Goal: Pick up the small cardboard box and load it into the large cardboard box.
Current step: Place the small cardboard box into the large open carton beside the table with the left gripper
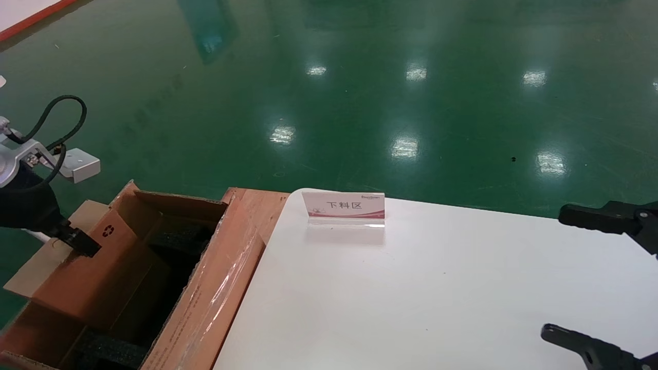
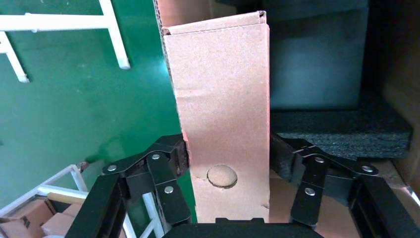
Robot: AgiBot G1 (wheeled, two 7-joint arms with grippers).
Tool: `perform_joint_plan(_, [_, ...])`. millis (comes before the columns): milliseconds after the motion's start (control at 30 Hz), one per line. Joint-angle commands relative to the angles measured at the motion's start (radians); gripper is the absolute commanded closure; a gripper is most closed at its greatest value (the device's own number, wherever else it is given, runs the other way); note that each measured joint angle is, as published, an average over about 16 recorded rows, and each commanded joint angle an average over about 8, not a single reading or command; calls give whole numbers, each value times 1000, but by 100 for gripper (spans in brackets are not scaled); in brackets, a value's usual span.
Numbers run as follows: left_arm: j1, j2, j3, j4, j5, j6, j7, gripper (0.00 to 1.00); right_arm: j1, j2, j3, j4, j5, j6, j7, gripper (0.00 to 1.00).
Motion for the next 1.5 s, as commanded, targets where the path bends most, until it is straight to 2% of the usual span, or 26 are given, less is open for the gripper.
perform_joint_plan(33, [11,0,1,4,1,-6,3,100,0,0,0,0,0,0,0,0])
perform_joint_plan(633, [145,24,2,65,1,-73,-1,100,0,0,-1,0,1,0,-1,0])
perform_joint_plan(1267, [243,53,-5,115,-27,-81,-6,99,0,1,-2,0,1,1,-1,0])
perform_joint_plan(1333, [250,55,-6,121,-32,-79,-7,87,0,1,-2,0,2,1,-1,0])
perform_joint_plan(1500, [260,58,-9,132,-41,-77,-8,26,0,1,-2,0,2,1,-1,0])
